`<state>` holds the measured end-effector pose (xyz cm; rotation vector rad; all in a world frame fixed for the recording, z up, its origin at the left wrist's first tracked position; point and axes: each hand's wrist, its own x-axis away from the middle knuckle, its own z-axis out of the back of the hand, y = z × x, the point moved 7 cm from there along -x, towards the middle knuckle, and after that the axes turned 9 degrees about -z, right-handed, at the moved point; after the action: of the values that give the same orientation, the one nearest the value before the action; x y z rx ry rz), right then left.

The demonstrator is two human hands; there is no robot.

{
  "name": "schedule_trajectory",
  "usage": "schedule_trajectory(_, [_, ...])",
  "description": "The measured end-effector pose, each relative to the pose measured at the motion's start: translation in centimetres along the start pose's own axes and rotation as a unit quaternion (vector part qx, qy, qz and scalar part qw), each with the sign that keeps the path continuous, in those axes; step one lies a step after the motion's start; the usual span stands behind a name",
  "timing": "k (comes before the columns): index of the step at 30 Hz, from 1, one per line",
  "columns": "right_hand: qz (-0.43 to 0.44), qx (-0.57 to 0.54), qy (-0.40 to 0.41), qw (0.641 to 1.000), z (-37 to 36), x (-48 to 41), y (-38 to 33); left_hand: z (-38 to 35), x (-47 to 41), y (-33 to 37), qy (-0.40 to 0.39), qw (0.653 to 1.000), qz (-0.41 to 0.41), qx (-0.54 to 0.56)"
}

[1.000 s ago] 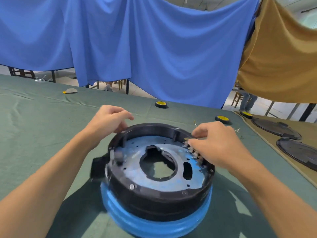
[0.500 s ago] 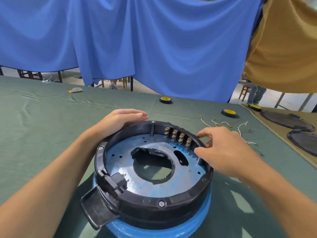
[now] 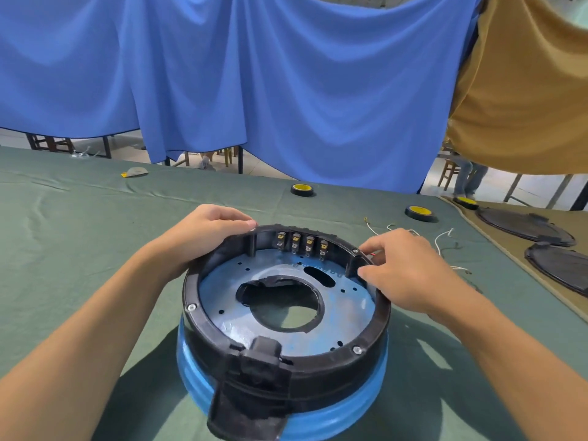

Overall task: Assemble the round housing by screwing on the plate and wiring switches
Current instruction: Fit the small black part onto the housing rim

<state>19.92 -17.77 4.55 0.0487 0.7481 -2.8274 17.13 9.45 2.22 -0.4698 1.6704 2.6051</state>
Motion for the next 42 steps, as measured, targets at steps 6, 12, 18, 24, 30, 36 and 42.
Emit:
schedule_trajectory(6, [0.043, -0.055, -0.031, 0.997, -0.5, -1.5, -1.3, -0.4, 0.3, 1.1, -0.004, 0.996, -0.027, -0.085])
schedule_trajectory(12, [0.032, -0.200, -0.029, 0.979, -1.4, -2.5, -0.9, -2.7, 0.4, 1.8, -0.120, 0.989, -0.077, -0.048])
schedule_trajectory(18, [0.072, -0.143, 0.072, 0.984, -0.4, -4.6, -2.9, -2.5, -1.6, 2.3, -0.118, 0.983, -0.079, -0.114])
schedule_trajectory(24, [0.024, -0.239, 0.100, 0.966, -0.2, -5.0, 0.6, -2.2, -2.5, 1.0, -0.115, 0.984, -0.061, -0.122])
schedule_trajectory(30, [-0.003, -0.266, 0.091, 0.960, 1.5, -5.8, 4.8, -2.4, -3.8, 0.9, -0.111, 0.982, -0.053, -0.145])
schedule_trajectory(36, [0.003, -0.178, 0.147, 0.973, 4.4, -7.6, 8.6, -3.0, -4.3, 1.3, -0.117, 0.981, -0.042, -0.146])
schedule_trajectory(42, [-0.022, 0.013, 0.201, 0.979, 4.8, -8.1, 12.5, -4.3, -5.3, 3.7, -0.146, 0.966, -0.044, -0.208])
